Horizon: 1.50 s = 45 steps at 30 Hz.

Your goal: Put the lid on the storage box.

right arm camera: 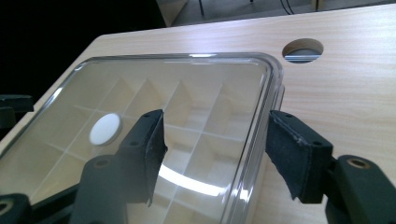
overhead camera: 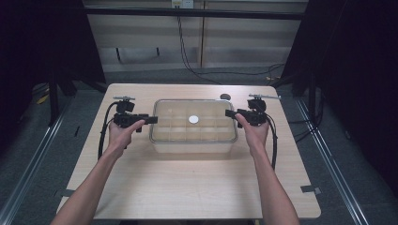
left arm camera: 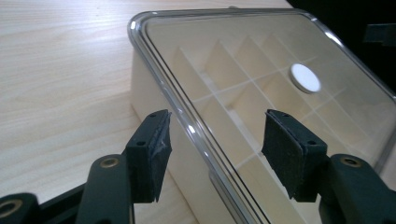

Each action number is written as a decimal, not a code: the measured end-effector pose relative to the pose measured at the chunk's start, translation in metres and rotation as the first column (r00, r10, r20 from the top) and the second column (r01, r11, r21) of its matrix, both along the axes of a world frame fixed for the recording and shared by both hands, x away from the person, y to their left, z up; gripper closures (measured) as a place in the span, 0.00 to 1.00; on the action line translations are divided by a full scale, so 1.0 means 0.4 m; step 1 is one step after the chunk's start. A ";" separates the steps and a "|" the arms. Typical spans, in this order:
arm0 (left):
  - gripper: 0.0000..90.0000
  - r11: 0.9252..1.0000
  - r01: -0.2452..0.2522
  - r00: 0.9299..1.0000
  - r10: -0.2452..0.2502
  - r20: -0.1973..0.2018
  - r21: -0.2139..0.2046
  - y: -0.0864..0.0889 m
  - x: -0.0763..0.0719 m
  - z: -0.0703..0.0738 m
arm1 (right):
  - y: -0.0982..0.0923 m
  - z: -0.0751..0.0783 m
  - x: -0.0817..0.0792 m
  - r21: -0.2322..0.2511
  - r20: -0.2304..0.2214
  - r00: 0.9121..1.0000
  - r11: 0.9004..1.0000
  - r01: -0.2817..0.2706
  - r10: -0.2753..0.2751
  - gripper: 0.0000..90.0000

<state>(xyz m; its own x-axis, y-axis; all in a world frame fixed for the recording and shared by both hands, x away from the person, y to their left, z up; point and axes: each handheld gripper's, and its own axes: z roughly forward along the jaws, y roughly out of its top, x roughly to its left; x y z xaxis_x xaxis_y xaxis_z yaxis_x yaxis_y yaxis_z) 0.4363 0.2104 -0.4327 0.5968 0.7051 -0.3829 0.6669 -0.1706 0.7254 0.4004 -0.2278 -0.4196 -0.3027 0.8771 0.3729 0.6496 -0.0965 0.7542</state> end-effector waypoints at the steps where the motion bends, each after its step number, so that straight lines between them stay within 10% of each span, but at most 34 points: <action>1: 0.47 1.000 0.007 1.000 -0.007 0.010 0.004 0.003 -0.009 0.003 | -0.002 0.000 -0.008 0.007 0.004 1.000 1.000 -0.003 0.003 0.43; 22: 0.47 0.998 0.049 0.988 -0.053 0.144 0.030 0.073 -0.195 0.029 | -0.035 0.007 -0.227 0.045 0.096 0.989 0.993 -0.113 0.108 0.56; 45: 0.35 0.993 0.057 0.991 -0.069 0.118 0.101 0.132 -0.398 -0.036 | -0.084 -0.051 -0.445 -0.006 0.060 0.994 0.996 -0.093 0.093 0.49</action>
